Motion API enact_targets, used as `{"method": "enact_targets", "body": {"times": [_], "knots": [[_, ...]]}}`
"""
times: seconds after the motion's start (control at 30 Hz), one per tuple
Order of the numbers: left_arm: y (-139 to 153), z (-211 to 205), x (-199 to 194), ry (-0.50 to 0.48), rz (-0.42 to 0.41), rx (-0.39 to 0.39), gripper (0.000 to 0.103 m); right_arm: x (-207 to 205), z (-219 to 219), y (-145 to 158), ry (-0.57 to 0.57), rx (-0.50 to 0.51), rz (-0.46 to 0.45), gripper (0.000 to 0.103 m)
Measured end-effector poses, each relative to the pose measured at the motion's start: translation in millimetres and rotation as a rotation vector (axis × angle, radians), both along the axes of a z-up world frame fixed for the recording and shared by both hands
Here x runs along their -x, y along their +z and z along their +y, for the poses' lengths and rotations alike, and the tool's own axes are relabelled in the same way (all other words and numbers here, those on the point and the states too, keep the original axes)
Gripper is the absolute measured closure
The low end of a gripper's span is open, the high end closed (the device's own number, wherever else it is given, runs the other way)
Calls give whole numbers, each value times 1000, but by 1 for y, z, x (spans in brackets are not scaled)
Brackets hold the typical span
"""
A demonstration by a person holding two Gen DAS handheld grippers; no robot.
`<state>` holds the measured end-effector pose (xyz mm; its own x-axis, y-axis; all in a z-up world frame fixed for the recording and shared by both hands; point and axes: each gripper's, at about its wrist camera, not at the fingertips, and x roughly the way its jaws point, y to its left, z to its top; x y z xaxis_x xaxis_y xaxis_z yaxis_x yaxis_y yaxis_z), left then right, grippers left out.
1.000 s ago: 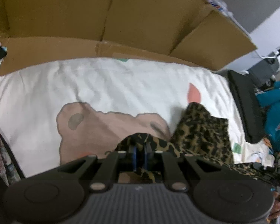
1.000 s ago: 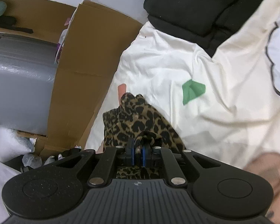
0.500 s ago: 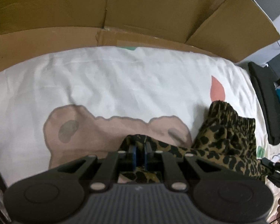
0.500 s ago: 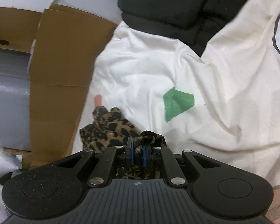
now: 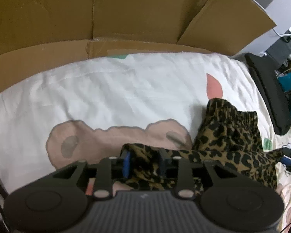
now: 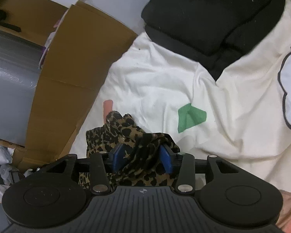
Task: Fold clothes
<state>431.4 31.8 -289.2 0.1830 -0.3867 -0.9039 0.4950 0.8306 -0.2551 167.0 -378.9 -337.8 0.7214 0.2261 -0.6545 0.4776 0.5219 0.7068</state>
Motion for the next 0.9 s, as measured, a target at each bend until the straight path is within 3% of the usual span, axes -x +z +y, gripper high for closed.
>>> {"method": "enact_targets", "body": {"times": [0.2,0.4,0.53,0.9], "knots": [[3,6,4,11,-18,-22,48,1,7,4,26,49,13,49],[7,12,14,9,-37,-45,40,4,18,15,90,147,6,39],[8,15,24,24,-28,-54,40,9,26,22,124,236,-15,37],[3,20,44,-41,-47,-69,39,12,47,18,220,329,7,37]]}}
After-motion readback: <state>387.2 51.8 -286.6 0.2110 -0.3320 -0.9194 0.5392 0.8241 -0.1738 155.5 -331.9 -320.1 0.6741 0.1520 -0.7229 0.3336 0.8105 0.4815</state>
